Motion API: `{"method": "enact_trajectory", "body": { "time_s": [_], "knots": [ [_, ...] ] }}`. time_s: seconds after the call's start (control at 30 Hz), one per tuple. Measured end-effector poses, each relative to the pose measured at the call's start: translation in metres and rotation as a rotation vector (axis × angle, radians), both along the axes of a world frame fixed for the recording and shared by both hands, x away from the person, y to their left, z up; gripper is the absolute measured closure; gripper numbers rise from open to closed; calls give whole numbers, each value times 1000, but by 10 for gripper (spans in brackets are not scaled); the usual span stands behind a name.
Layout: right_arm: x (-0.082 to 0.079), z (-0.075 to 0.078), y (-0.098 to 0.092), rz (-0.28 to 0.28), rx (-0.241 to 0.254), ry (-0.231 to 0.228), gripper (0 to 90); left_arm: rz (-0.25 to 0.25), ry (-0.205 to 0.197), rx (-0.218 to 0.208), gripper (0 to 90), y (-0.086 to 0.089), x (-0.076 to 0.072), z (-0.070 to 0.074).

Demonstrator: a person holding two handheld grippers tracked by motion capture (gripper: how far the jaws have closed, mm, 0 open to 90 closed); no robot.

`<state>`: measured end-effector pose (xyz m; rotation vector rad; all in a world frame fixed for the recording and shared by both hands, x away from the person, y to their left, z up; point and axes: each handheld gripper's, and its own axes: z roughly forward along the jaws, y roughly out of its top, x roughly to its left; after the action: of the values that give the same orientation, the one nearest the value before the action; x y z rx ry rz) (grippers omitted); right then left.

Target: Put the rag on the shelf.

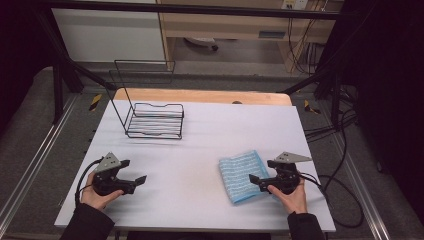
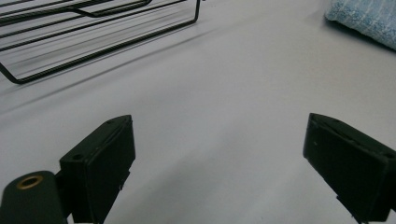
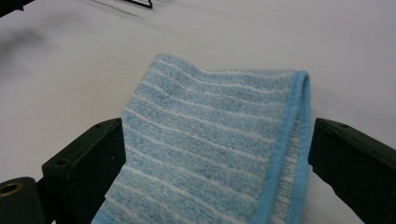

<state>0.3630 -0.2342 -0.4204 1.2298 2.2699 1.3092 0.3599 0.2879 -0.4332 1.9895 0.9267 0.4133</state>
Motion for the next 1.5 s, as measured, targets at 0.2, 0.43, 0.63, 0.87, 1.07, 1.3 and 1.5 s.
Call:
{"method": "enact_trajectory", "body": {
  "time_s": [0.2, 0.43, 0.63, 0.87, 1.07, 1.3, 1.5],
  "knots": [
    [1, 2, 16, 14, -3, -3, 54, 12, -4, -6, 91, 1, 0, 1],
    [8, 6, 38, 31, -11, -10, 79, 15, -5, 1, 89, 1, 0, 0],
    [13, 10, 69, 89, -51, -5, 176, 21, -3, 2, 88, 3, 1, 0],
    [23, -1, 102, 106, -130, -1, 401, 26, -6, 8, 88, 4, 1, -1],
    [29, -19, 114, 79, -211, 16, 569, 28, -3, 8, 88, 3, 2, -1],
    [28, -26, 116, 47, -270, -17, 748, 28, -5, 10, 89, 3, 1, -1],
    [27, -25, 116, 41, -271, -24, 840, 28, -5, 19, 89, 2, 1, -2]
  ]
}}
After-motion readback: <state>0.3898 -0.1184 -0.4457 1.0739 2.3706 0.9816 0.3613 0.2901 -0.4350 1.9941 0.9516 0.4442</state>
